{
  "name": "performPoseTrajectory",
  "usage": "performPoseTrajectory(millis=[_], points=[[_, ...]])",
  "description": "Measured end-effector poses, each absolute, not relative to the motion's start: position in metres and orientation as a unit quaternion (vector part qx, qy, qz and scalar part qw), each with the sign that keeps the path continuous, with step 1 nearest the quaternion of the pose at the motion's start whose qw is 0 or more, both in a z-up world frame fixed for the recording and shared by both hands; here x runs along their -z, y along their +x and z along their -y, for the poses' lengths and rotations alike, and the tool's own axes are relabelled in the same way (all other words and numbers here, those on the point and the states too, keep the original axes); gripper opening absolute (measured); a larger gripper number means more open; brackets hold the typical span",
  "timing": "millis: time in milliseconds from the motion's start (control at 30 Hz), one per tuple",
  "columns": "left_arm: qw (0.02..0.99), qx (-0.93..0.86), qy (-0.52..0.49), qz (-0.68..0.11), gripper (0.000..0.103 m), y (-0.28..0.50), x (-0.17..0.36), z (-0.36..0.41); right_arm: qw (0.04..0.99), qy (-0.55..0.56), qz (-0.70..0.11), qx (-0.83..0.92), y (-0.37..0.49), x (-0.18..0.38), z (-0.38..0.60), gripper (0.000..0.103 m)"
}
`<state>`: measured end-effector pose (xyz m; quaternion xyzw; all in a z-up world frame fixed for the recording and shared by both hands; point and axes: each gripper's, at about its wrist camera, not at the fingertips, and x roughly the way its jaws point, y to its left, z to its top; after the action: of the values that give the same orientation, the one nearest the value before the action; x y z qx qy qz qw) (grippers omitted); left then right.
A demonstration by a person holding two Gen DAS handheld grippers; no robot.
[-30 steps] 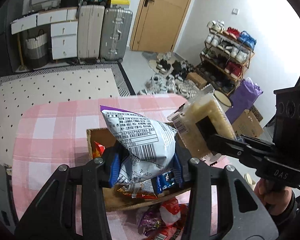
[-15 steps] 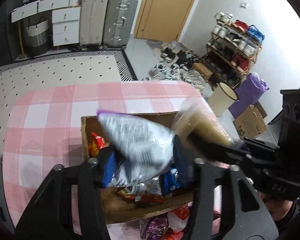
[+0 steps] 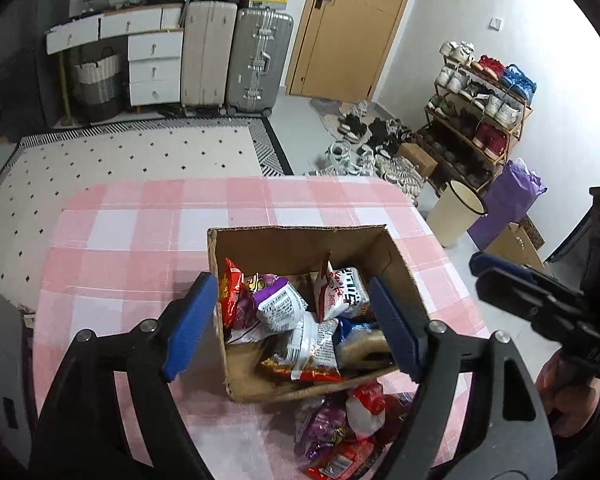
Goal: Organize snacks
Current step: 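Withdraw both open tools from the box toward the remaining snacks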
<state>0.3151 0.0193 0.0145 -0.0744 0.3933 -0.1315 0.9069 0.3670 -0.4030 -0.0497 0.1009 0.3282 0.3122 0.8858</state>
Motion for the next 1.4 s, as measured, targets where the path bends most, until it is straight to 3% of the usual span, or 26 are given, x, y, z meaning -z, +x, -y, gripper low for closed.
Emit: performPoseTrajectory(millis=[100, 233, 433, 567, 633, 667, 1000, 1167, 1400], points=[[0.914, 0.131, -0.064, -0.379, 0.078, 0.296, -0.029, -0.016, 0.892, 0.099, -0.312, -0.312, 0.352, 0.037, 0.407, 0.047], [0.924, 0.131, -0.044, -0.356, 0.08, 0.264, -0.047, -0.01, 0.9, 0.093, -0.288, -0.313, 0.327, 0.023, 0.411, 0.07], [0.933, 0.131, -0.033, -0.334, 0.085, 0.22, -0.069, -0.003, 0.912, 0.084, -0.248, -0.315, 0.284, 0.009, 0.422, 0.087], [0.937, 0.132, -0.024, -0.322, 0.088, 0.192, -0.079, 0.004, 0.918, 0.087, -0.229, -0.312, 0.257, 0.005, 0.43, 0.092], [0.938, 0.137, -0.029, -0.315, 0.102, 0.178, -0.082, 0.005, 0.92, 0.088, -0.221, -0.31, 0.243, 0.005, 0.434, 0.096], [0.94, 0.139, -0.035, -0.309, 0.103, 0.169, -0.084, 0.005, 0.921, 0.089, -0.217, -0.31, 0.237, 0.005, 0.436, 0.096], [0.948, 0.147, -0.037, -0.281, 0.103, 0.11, -0.088, 0.011, 0.935, 0.097, -0.182, -0.289, 0.175, 0.016, 0.458, 0.102], [0.947, 0.136, -0.047, -0.286, 0.103, 0.078, -0.063, 0.005, 0.945, 0.044, -0.179, -0.269, 0.151, 0.027, 0.451, 0.102], [0.934, 0.14, -0.055, -0.323, 0.103, 0.065, -0.009, 0.003, 0.94, 0.066, -0.196, -0.273, 0.142, 0.056, 0.458, 0.103]])
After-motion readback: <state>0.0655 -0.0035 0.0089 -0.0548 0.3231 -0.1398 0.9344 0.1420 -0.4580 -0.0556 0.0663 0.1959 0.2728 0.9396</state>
